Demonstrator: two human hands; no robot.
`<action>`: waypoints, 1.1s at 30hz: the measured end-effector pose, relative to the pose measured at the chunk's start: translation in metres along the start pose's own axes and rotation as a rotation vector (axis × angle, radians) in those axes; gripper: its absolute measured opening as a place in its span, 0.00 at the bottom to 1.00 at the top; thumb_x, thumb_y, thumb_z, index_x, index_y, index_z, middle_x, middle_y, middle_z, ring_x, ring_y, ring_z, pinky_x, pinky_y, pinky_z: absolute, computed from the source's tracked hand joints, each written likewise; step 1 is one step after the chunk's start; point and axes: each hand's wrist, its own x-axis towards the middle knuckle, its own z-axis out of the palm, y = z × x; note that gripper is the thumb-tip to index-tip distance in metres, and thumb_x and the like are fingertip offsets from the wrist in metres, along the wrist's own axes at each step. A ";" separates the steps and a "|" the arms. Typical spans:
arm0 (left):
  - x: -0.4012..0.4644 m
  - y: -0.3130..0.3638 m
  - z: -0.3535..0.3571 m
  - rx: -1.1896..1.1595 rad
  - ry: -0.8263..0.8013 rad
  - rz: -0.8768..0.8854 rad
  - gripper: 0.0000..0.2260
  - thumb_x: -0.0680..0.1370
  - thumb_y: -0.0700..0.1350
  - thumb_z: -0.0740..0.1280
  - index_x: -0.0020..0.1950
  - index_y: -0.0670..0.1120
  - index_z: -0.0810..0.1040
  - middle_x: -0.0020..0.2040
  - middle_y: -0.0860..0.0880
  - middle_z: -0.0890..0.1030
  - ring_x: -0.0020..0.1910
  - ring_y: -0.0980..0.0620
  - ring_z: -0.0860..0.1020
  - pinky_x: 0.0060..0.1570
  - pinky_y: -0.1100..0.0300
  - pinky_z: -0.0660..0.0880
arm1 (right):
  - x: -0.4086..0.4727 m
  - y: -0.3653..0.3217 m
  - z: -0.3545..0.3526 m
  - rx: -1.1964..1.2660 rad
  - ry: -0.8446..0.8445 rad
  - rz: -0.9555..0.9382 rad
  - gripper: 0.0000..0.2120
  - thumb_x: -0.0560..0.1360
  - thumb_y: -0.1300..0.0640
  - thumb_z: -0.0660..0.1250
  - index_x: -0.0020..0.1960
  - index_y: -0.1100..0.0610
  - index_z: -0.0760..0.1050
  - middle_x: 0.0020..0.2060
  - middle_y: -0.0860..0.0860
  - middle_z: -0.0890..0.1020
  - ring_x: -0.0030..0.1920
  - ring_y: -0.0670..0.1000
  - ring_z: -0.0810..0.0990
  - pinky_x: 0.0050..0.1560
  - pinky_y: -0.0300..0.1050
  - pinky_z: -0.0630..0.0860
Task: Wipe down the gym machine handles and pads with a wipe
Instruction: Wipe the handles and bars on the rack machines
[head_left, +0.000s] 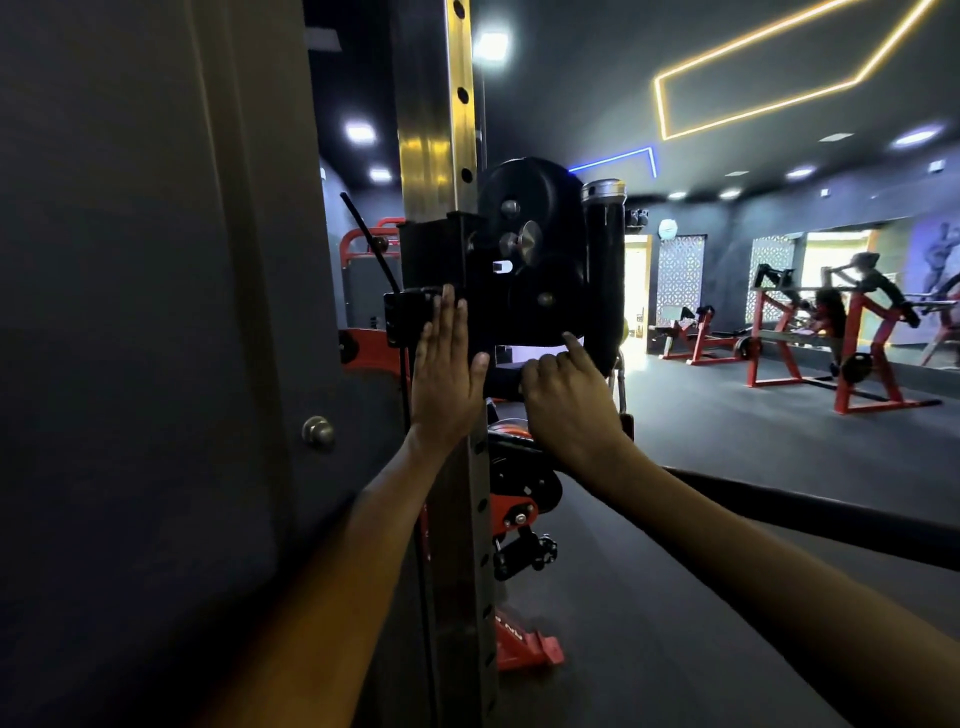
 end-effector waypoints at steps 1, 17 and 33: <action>0.000 0.000 0.000 -0.008 -0.004 -0.001 0.27 0.81 0.45 0.53 0.78 0.39 0.48 0.79 0.39 0.50 0.78 0.52 0.42 0.76 0.59 0.39 | 0.008 -0.003 -0.002 0.022 -0.032 -0.020 0.11 0.75 0.59 0.62 0.51 0.64 0.77 0.45 0.58 0.82 0.48 0.56 0.81 0.65 0.52 0.68; -0.017 -0.005 0.004 -0.100 -0.020 -0.038 0.26 0.83 0.46 0.51 0.78 0.42 0.47 0.79 0.48 0.46 0.78 0.54 0.43 0.76 0.60 0.41 | 0.016 0.001 -0.022 0.257 -0.081 0.100 0.15 0.75 0.69 0.60 0.61 0.65 0.73 0.58 0.59 0.75 0.58 0.57 0.75 0.47 0.46 0.75; -0.061 -0.015 0.021 -0.251 -0.024 -0.157 0.22 0.84 0.54 0.42 0.78 0.54 0.42 0.78 0.54 0.46 0.78 0.51 0.45 0.76 0.55 0.44 | -0.016 0.011 0.049 -0.070 0.284 -0.500 0.19 0.73 0.64 0.54 0.57 0.62 0.80 0.61 0.59 0.79 0.66 0.58 0.73 0.69 0.53 0.64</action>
